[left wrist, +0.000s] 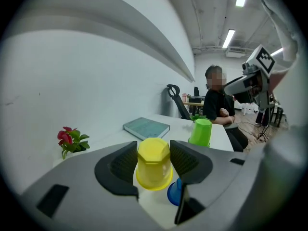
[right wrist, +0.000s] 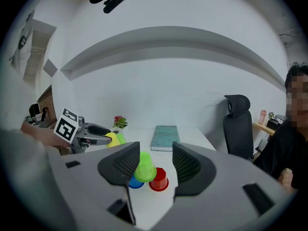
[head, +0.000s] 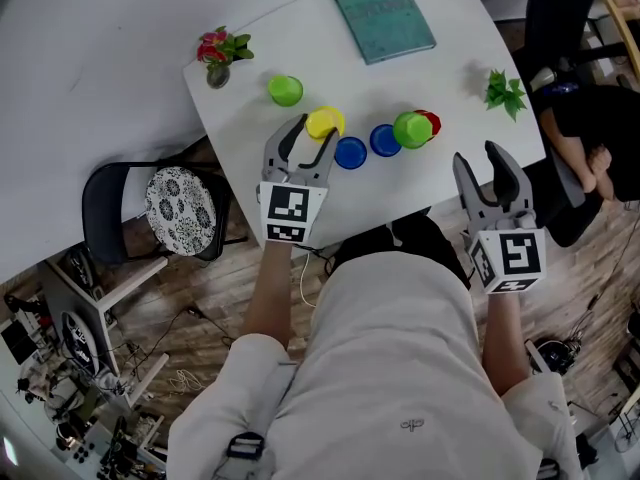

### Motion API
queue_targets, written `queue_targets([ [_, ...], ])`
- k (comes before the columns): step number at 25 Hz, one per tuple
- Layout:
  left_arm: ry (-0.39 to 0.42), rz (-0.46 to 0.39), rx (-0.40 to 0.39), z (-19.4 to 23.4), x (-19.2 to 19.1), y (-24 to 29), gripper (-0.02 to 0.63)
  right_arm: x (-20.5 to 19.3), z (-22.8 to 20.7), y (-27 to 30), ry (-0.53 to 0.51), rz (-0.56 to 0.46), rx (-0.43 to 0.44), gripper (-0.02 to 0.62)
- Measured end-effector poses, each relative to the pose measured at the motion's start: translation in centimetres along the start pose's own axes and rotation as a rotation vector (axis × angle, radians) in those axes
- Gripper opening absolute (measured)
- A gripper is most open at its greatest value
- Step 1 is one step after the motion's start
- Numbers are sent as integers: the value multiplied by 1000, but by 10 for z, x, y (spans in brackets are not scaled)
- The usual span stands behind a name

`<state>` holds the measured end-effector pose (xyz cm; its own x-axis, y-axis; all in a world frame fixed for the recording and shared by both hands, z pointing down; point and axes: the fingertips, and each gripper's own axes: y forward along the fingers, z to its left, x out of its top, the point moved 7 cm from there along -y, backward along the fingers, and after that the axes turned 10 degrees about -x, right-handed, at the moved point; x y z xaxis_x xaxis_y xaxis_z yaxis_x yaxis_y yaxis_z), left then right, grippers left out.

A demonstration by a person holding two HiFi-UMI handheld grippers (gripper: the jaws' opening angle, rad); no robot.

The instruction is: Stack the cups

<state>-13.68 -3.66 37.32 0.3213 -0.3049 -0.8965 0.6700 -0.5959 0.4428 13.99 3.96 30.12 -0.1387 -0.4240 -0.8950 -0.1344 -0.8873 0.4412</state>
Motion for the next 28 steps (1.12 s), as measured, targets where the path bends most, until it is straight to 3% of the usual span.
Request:
queue_targets([
  [20, 56, 21, -127, -72, 4, 16, 221, -11, -20, -17, 0, -8, 10, 216],
  [28, 46, 21, -131, -79, -2, 26, 221, -14, -27, -22, 3, -5, 12, 215],
])
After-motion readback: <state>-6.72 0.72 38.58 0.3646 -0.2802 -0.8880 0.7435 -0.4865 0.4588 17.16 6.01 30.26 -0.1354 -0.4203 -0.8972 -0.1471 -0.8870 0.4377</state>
